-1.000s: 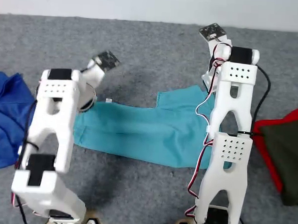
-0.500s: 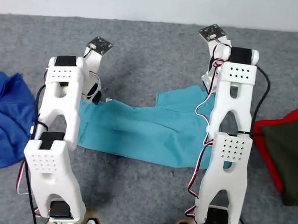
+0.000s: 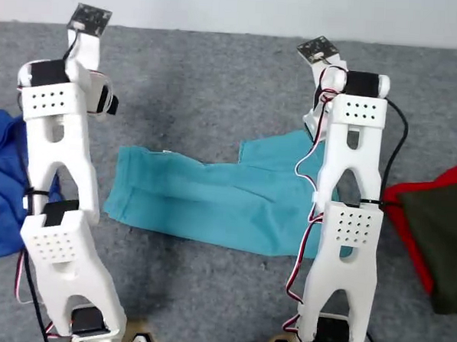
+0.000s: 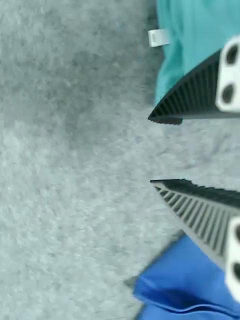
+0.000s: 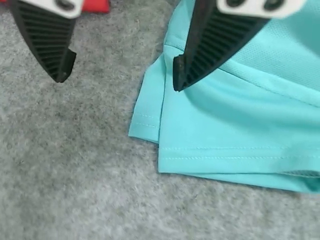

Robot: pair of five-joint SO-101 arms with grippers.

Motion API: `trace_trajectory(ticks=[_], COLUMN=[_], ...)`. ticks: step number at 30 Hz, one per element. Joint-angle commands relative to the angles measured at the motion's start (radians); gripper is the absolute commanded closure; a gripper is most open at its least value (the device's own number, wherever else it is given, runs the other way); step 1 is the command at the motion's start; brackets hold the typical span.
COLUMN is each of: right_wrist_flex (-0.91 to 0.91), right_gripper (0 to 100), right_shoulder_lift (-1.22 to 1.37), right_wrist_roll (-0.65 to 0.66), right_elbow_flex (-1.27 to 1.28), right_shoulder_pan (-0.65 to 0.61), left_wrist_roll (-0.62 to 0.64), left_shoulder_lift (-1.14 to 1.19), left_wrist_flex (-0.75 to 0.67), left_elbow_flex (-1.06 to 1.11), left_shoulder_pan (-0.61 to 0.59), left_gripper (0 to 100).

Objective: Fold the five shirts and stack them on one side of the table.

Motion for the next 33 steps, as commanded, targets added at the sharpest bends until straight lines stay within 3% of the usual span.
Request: trace_trajectory(ticks=[1,4,11,15,22,27,33], right_wrist_flex=[0.016,-0.041,-0.087,-0.091,-0.153,-0.199,-0.205], right_gripper=[67.1,67.1,66.4,59.7,59.7,59.7,60.1], right_shoulder_lift=[-0.010,0.005,0.088,0.110,0.193,0.240,0.278], right_wrist_roll=[-0.002,-0.002,0.025,0.025,0.026,0.026,0.048], right_elbow_flex=[-0.005,-0.005,-0.012,-0.005,-0.011,-0.009,-0.012], right_shoulder_pan=[0.004,0.004,0.015,0.007,-0.002,-0.022,-0.022], left_wrist_roll=[0.015,0.020,0.018,0.015,-0.060,-0.173,-0.180], left_shoulder_lift=[-0.018,-0.025,-0.163,-0.313,-0.531,-0.643,-0.741], left_wrist_flex=[0.112,0.241,0.241,0.241,0.235,0.233,0.236], left_elbow_flex=[-0.042,-0.068,0.054,0.274,0.598,0.697,0.733], left_shoulder_pan=[-0.028,-0.043,-0.091,-0.081,-0.049,-0.054,-0.052], left_gripper=[82,82,82,82,85,87,87])
